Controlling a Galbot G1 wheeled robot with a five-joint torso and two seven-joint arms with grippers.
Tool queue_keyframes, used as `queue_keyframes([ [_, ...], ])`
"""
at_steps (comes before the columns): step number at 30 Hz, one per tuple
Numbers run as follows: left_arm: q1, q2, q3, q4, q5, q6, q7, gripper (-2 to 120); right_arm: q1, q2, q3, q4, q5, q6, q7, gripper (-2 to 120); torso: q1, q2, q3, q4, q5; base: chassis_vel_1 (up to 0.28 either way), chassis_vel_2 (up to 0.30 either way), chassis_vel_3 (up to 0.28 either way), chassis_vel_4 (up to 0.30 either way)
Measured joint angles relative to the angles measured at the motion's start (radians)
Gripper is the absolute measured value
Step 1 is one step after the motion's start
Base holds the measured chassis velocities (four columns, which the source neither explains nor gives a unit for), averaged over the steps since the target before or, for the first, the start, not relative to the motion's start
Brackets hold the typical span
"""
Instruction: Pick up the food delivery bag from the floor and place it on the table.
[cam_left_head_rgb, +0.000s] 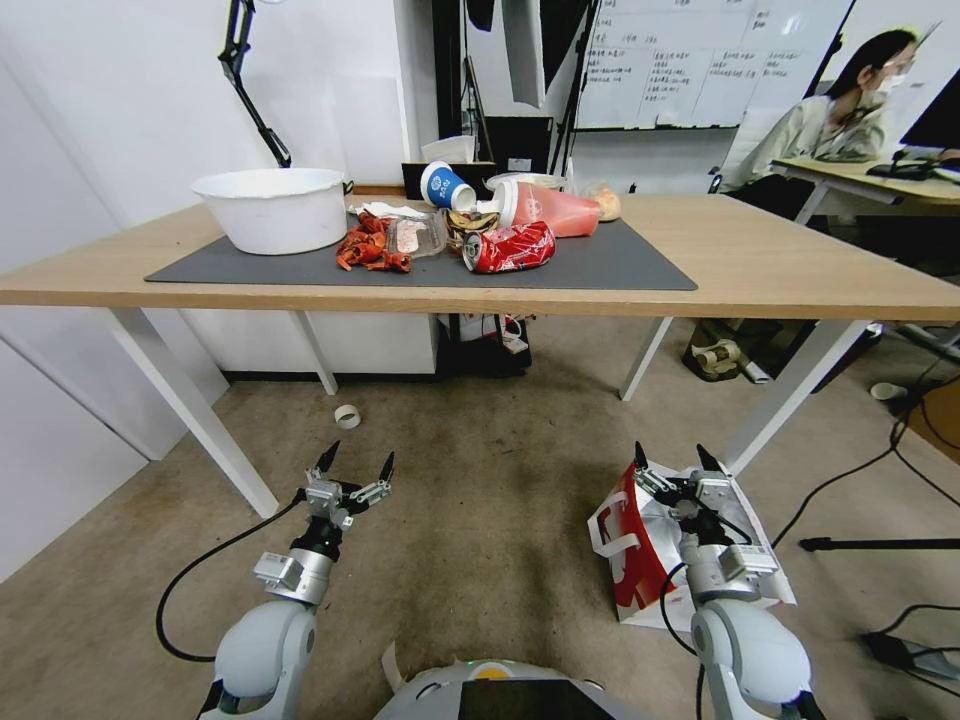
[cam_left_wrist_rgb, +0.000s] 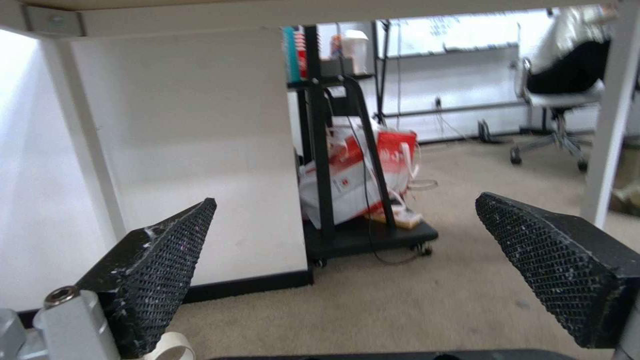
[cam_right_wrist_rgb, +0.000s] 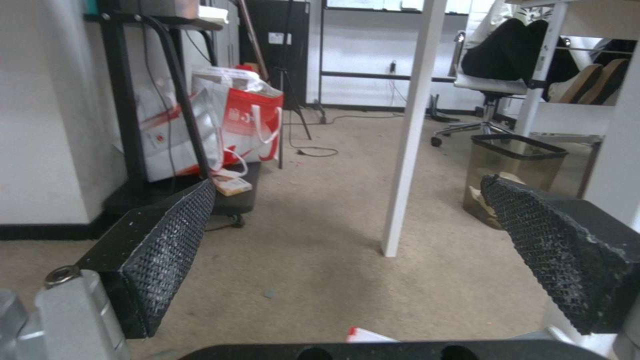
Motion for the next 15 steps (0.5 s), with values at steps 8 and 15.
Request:
queue_keyframes([
  [8, -0.004, 0.017, -0.01, -0.006, -0.044, 0.018, -0.025, 100, 0.007, -0.1, 0.041, 0.03, 0.028, -0.178, 0.122, 100, 0.0, 0.0, 0.0, -0.0002, 0.0003, 0.0, 0.0, 0.0, 0.0],
  [15, -0.007, 0.028, -0.013, 0.014, -0.045, 0.023, -0.024, 100, 0.042, -0.179, 0.077, -0.049, 0.031, -0.265, 0.133, 100, 0.0, 0.001, 0.0, 0.0, 0.0003, 0.0, 0.0, 0.0, 0.0],
])
